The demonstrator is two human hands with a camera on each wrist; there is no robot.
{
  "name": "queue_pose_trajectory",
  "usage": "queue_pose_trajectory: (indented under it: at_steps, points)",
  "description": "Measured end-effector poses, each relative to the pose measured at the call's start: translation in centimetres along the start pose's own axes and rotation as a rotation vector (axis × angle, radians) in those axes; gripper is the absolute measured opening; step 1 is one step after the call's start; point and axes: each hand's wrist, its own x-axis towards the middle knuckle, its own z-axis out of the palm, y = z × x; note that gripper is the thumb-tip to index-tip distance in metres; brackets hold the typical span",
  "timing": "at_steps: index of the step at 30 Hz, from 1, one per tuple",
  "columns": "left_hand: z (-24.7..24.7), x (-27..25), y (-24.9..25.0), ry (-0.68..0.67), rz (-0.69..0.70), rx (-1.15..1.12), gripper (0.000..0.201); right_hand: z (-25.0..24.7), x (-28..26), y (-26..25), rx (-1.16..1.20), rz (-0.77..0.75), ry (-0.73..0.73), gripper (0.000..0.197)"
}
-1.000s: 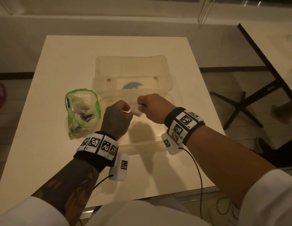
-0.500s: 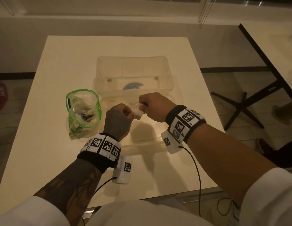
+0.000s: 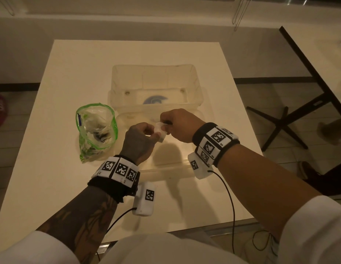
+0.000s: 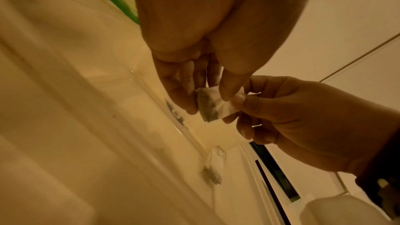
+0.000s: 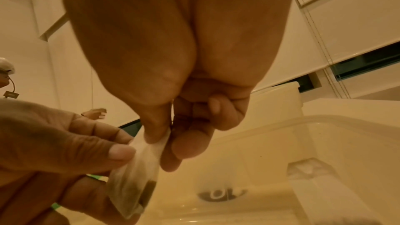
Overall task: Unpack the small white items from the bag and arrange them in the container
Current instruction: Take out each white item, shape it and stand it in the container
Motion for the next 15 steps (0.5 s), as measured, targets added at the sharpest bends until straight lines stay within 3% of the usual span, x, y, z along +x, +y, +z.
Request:
queue_pose_trajectory:
  at_steps: [5,9,15]
  points:
    - [0.03,-0.20,0.86,-0.165,-0.045,-0.075,0.020,-0.20,0.23,0.19,0.013,-0.009,0.019,0.010]
    - [0.27,-0.19,0.87,-0.215,-0.143,-0.186,0.021,-0.32,0.39,0.31,0.042,-0.019,-0.035,0.015]
    - [0.10,0.12,0.56,-0.294,-0.199,-0.160,0.014,-0.18,0.25,0.45,0.081,-0.023,-0.003,0.014]
